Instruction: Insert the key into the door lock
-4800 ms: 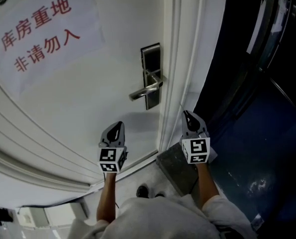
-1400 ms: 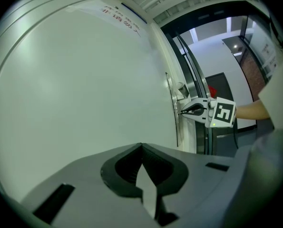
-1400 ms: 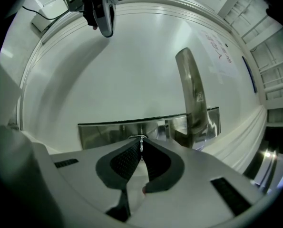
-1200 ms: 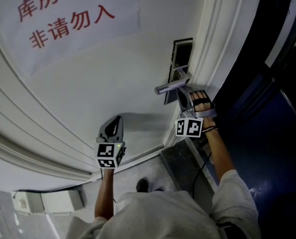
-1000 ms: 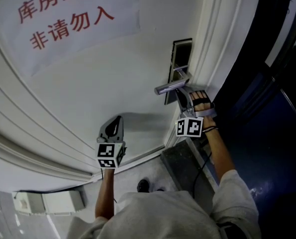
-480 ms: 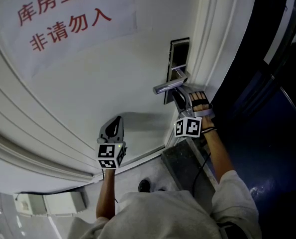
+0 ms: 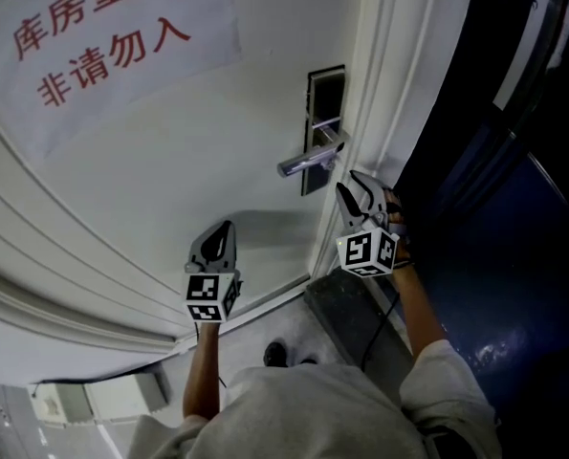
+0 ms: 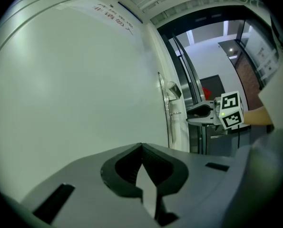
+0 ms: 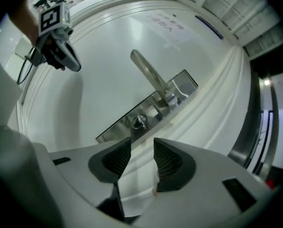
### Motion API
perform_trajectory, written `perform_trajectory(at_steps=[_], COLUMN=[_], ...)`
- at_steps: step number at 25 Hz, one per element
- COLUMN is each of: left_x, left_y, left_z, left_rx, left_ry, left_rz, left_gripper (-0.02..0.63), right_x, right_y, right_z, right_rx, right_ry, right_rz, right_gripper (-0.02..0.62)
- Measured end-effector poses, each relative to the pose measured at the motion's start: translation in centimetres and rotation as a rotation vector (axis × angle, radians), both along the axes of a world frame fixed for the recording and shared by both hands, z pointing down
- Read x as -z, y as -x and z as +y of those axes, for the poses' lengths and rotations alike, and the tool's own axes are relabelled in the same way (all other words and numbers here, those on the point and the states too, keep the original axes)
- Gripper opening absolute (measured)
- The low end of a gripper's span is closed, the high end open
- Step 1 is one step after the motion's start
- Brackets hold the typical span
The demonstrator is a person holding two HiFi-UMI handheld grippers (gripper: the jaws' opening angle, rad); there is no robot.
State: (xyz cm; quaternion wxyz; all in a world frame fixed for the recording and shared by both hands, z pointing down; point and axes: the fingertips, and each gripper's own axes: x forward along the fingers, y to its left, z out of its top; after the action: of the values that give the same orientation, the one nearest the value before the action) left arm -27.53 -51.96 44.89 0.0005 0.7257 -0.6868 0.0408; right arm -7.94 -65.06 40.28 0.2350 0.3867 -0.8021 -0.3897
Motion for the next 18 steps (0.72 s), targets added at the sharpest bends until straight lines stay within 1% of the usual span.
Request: perform_trajectory(at_steps=[3,5,8,11,15,18], left_x=[0.0,0.0,-0.1,-0.2,-0.3,-0.5], left_y=[-1.0,-1.6,-2.5,-3.4,-4.3,-5.0], left_z=[-0.6,-1.0,-1.7,-2.2,-2.9,-3.4], left_rx=[-0.028,-0.045,-0.071,-0.093,-0.112,-0.130], left_ry=[0.003,0.004,0.005,0.007,0.005,0.009], left_rz=[0.001,0.000,0.000,0.003,0.009,0.013], left_gripper=[0.017,0.017,0.017,0.017,0.017,0.017], right_x=[-0.4,-0.6,-0.6,-1.2,-2.6,-3.2], right_y=[-2.6,-4.4,-7.4,-9.8,-12.6,-14.7], right_z=[-0.2,-0.2,0.2,0.9,2.0,2.9], right_rx=[-0.035,-0.054,-0.098,-0.145,-0.202,-0.242], right_ry=[0.132,0.220,0.312,0.352,0.370,0.387], right_rz=[-0.137,-0.258,-0.416,-0.499,-0.568,-0.642], right_gripper=[0.153,0.128,0.099,0.074,0.038,0.023])
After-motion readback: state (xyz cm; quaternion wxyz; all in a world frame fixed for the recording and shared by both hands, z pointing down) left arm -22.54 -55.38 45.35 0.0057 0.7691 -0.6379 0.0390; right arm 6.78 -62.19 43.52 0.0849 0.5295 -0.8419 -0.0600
